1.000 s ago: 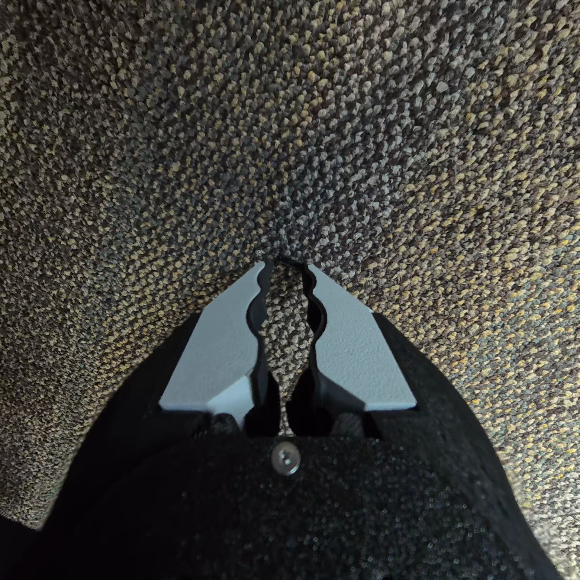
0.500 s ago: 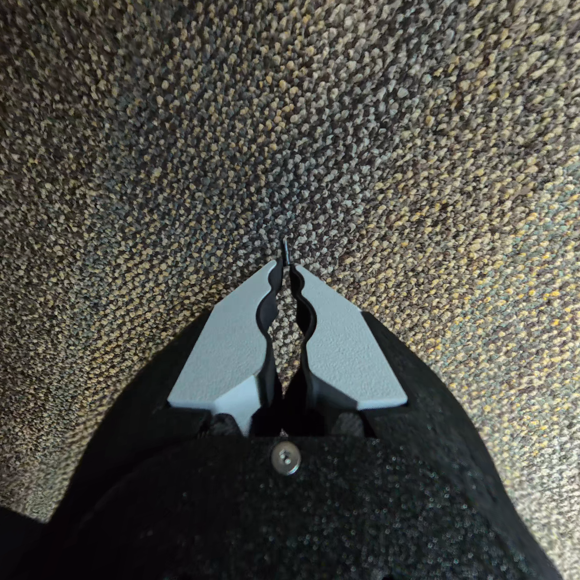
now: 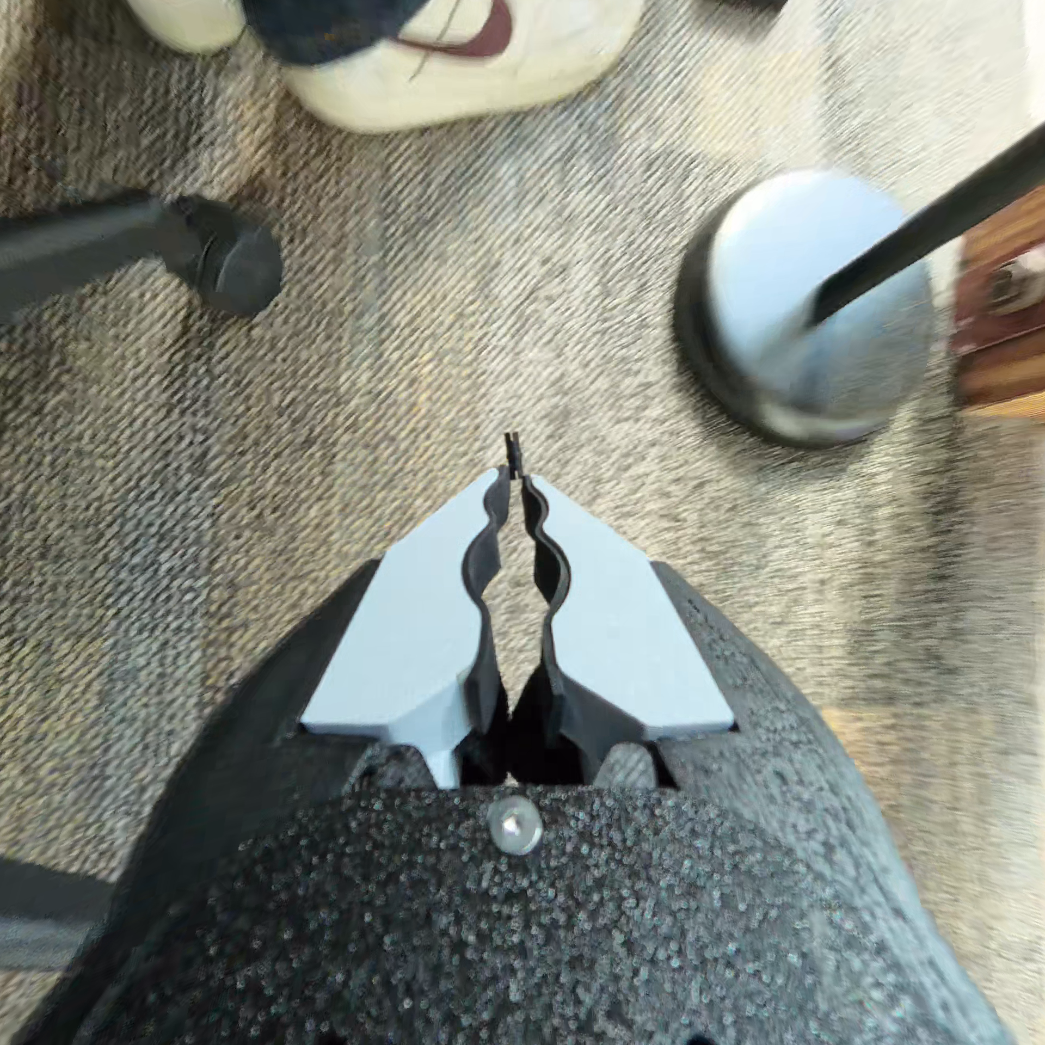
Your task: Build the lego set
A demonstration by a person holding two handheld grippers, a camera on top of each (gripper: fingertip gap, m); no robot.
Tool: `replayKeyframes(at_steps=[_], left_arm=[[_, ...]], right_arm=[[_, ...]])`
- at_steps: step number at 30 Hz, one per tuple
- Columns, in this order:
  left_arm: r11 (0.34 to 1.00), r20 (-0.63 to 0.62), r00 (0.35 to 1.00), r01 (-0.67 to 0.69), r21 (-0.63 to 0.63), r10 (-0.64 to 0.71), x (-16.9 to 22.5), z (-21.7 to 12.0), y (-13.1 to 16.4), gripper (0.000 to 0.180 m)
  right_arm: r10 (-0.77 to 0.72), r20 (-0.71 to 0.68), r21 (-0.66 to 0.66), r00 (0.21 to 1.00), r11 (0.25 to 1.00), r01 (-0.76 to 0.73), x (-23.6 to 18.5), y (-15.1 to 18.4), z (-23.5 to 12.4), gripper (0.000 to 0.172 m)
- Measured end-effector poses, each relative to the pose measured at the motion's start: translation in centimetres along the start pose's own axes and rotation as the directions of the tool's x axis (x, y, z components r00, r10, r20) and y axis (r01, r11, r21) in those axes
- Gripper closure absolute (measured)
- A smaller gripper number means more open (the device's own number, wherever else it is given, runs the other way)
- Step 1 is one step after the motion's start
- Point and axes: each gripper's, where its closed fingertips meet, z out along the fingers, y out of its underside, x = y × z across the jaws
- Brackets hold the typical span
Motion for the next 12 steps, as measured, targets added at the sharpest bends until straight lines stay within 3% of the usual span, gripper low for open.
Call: replayKeyframes(at_steps=[3,6,9,12], left_arm=[[0.999,-0.011,1.0,0.024,0.023,-0.024,-0.1,-0.2,-0.3,0.163],[0.998,-0.019,0.999,0.042,0.038,-0.041,-0.2,-0.4,-0.5,0.163],[0.993,-0.016,0.996,0.09,0.075,-0.089,-0.9,-0.8,-0.8,0.164],[0.975,0.046,0.984,0.164,0.148,-0.172,-3.0,-1.9,-1.3,0.168]], right_arm=[[-0.061,-0.097,0.133,0.993,0.988,0.074,7.4,-8.4,-5.0,0.169],[-0.135,-0.186,0.267,0.973,0.946,0.182,12.3,-19.2,-11.6,0.169],[-0.193,-0.224,0.39,0.955,0.881,0.269,13.7,-30.6,-18.2,0.168],[-0.28,-0.21,0.476,0.937,0.808,0.348,12.2,-42.1,-23.0,0.168]])
